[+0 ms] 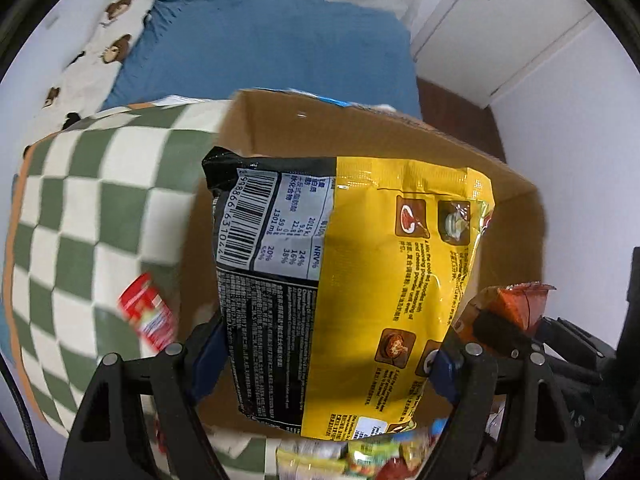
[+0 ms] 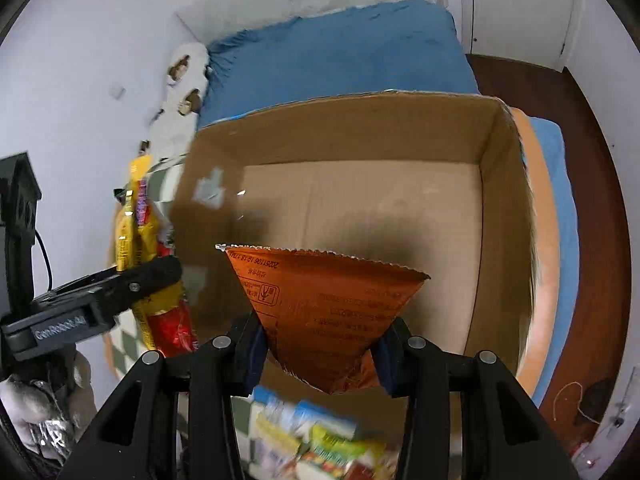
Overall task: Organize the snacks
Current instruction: 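Carry both bags into the cardboard box and open both tools, then grasp the clear bread bag with left tool while right tool grasps green candy bag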
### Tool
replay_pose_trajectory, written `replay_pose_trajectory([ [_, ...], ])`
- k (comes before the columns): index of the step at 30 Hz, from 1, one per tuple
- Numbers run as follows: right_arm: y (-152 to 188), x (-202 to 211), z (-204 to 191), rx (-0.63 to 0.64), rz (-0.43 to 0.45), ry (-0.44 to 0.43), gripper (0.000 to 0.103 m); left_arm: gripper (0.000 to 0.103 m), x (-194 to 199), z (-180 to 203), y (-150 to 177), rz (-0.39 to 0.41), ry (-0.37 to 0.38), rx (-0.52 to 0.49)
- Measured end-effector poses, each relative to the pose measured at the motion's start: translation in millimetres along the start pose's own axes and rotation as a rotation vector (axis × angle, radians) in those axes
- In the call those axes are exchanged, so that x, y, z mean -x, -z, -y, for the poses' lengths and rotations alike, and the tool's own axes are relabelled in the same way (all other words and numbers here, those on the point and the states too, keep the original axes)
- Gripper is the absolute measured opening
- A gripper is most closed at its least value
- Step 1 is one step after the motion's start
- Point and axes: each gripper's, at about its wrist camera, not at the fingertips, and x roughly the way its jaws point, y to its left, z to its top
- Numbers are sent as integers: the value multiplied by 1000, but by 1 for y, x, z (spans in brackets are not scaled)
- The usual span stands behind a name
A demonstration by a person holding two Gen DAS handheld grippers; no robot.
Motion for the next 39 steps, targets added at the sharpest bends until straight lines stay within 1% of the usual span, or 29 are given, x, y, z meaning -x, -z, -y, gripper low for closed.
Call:
replay_pose_trajectory([
  [3,-24,-24,14,0,-39,16,46,82,-32,10,-19,-64,0,7],
  [7,-49,-56,29,12,-94,48,46,82,-63,22,-35,-109,-23,-12],
  [12,-61,-82,41,18,-123,63,46,82,-87,28,-43,-141,-36,-31],
  [14,-63,-90,46,16,-129,66,46,82,-94,25,-45,-152,-36,-31],
  [16,-65,-95,51,8,-137,53,49,83,-97,23,-47,-145,-38,-28],
  [17,-66,-98,56,-3,-143,48,61,86,-98,22,-46,-144,-39,-26],
  [18,-66,-100,59,-12,-150,47,81,88,-96,23,-44,-145,-36,-26],
  [19,-66,-101,63,-17,-154,57,89,93,-96,26,-46,-144,-33,-27],
  [20,-64,-101,65,-15,-151,59,92,97,-94,26,-44,-141,-29,-29],
  [22,-58,-99,70,-21,-149,68,92,98,-89,26,-42,-134,-22,-31],
  [27,-45,-90,78,-43,-142,85,92,98,-64,28,-28,-88,-34,-56],
  [30,-42,-79,66,-47,-116,97,93,98,-41,32,-15,-29,-53,-73],
  [33,-35,-67,52,-45,-68,127,93,98,-13,31,3,55,-69,-89],
  [35,-23,-50,45,-39,-16,163,93,98,10,30,21,106,-74,-96],
  [39,3,-23,31,-47,68,189,93,98,43,32,48,187,-107,-123],
])
